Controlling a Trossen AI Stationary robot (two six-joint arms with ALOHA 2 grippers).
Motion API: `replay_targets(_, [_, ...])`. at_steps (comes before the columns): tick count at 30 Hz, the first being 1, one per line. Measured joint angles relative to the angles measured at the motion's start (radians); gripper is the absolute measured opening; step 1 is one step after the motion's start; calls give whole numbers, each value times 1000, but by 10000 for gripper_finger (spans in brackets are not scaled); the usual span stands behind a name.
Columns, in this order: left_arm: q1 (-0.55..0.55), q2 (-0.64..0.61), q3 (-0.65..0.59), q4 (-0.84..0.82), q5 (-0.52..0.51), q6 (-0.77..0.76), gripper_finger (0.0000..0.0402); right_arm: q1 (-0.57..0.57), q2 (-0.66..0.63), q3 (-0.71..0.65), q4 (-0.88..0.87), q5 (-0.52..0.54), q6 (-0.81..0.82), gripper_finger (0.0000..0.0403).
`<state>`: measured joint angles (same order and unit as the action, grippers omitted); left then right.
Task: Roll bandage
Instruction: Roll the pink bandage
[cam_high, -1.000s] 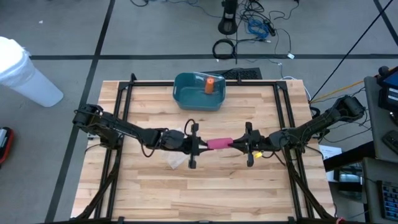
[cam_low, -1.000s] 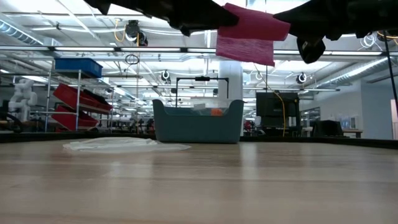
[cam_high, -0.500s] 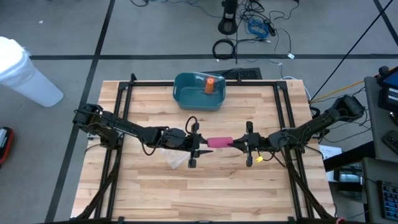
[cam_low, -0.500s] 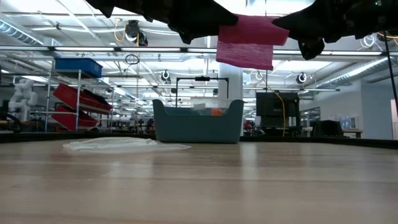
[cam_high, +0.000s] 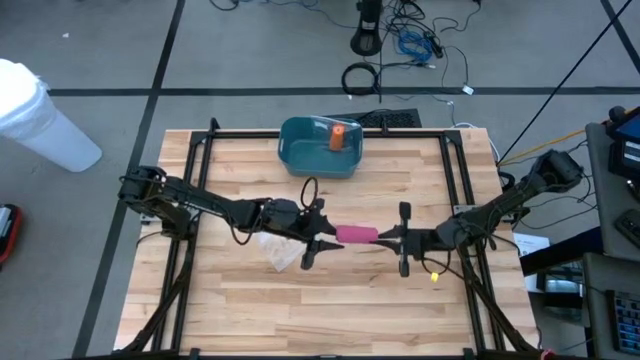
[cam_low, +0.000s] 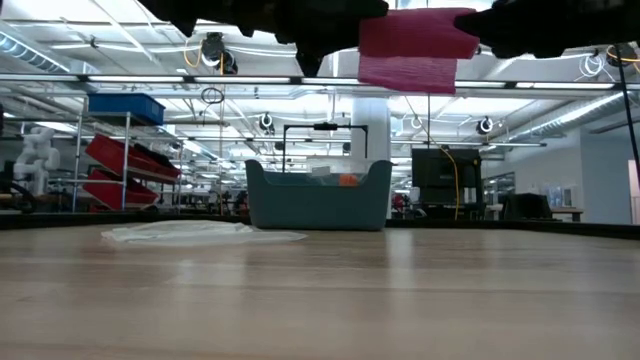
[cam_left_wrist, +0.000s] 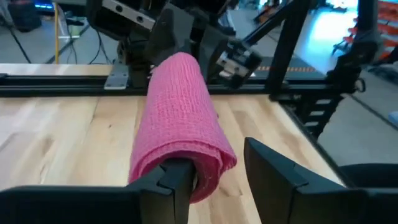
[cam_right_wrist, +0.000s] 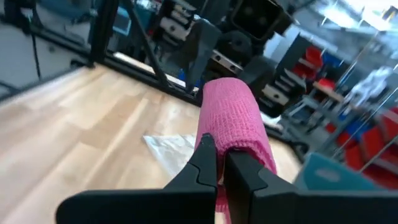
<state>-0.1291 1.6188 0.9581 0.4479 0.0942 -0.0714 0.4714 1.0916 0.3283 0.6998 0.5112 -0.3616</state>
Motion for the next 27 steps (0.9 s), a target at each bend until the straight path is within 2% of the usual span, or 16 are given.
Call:
replay_targets(10, [14, 0, 1, 4, -19, -131, 141, 36, 29, 0, -3, 29, -346, 1])
replay_targets(16, [14, 0, 0, 9, -48, -92, 141, 35, 87, 0, 53, 63, -494, 1])
replay_targets(21, [6, 0, 0, 2, -52, 35, 141, 35, 97, 5, 57, 66, -497, 1])
replay_targets(27, [-16, 0, 0, -9, -81, 148, 125, 36, 98, 5, 91, 60, -361, 21])
